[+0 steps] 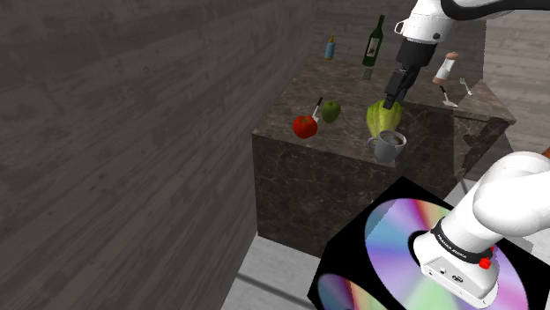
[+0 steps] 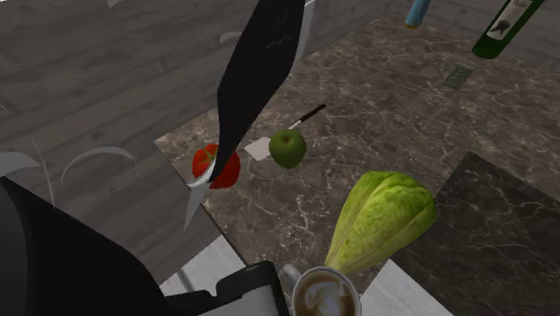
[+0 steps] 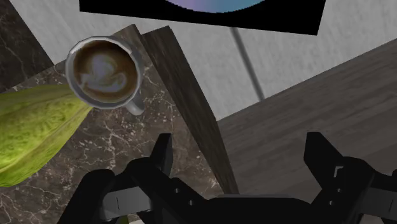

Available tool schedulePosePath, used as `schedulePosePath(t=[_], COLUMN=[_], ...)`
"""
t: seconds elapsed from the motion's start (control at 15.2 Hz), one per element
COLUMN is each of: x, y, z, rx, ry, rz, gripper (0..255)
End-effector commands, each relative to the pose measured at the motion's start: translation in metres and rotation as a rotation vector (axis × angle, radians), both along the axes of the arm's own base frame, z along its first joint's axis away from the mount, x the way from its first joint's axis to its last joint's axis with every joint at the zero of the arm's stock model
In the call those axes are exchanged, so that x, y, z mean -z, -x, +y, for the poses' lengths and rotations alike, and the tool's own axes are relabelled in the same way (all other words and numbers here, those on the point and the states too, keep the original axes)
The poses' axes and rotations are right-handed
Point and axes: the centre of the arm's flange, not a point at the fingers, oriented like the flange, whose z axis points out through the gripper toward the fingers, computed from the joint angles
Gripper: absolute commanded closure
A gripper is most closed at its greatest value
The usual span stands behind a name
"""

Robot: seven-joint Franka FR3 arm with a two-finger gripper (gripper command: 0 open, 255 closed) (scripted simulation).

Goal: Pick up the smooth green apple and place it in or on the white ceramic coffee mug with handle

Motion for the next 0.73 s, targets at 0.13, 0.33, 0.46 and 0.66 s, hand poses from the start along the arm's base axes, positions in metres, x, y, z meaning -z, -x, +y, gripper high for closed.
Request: schedulePosePath(t=[0.13, 0.33, 0.46, 0.66], x=[0.014, 0.035, 0.048, 0.068], y=[-0.015, -0.039, -0.056, -0.083], z=[-0.013, -0.032, -0.044, -0.060], rx=[-0.050, -0.126, -0.176, -0.252], ry=[0.010, 0.025, 0.035, 0.049], rz=[-0.013, -0.032, -0.045, -0.064], gripper=[0, 0, 0, 0])
